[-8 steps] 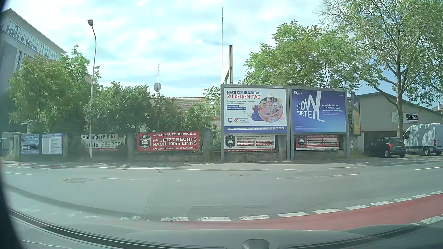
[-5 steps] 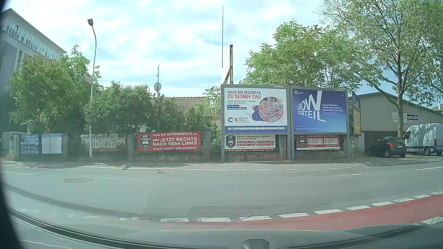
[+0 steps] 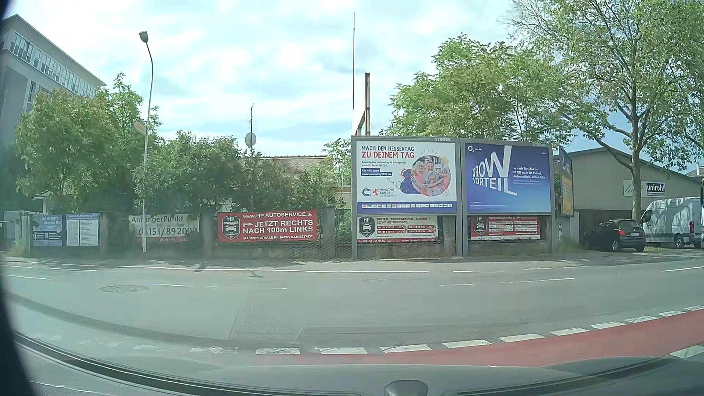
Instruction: Follow the waypoints while adhering to traffic rules and regulations
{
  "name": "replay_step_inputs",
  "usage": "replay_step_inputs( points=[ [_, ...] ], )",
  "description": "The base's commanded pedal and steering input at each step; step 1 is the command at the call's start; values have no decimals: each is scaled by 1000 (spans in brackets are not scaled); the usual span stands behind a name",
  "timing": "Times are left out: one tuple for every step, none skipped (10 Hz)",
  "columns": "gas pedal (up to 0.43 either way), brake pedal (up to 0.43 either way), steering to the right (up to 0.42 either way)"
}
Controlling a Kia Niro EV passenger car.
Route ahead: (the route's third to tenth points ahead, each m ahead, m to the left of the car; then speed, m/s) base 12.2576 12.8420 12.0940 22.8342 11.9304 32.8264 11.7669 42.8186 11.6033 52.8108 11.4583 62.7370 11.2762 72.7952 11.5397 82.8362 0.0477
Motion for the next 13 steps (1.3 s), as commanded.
replay_step_inputs(
  points=[
    [0, 287, -101],
    [0, 287, -101],
    [0, 287, -101],
    [0, 287, -101],
    [0, 287, -101],
    [0, 287, -101],
    [0, 287, -101],
    [0, 287, -101],
    [0, 287, -101],
    [0, 287, -101],
    [0, 287, -101],
    [0, 287, -101],
    [0, 287, -101]
  ],
)
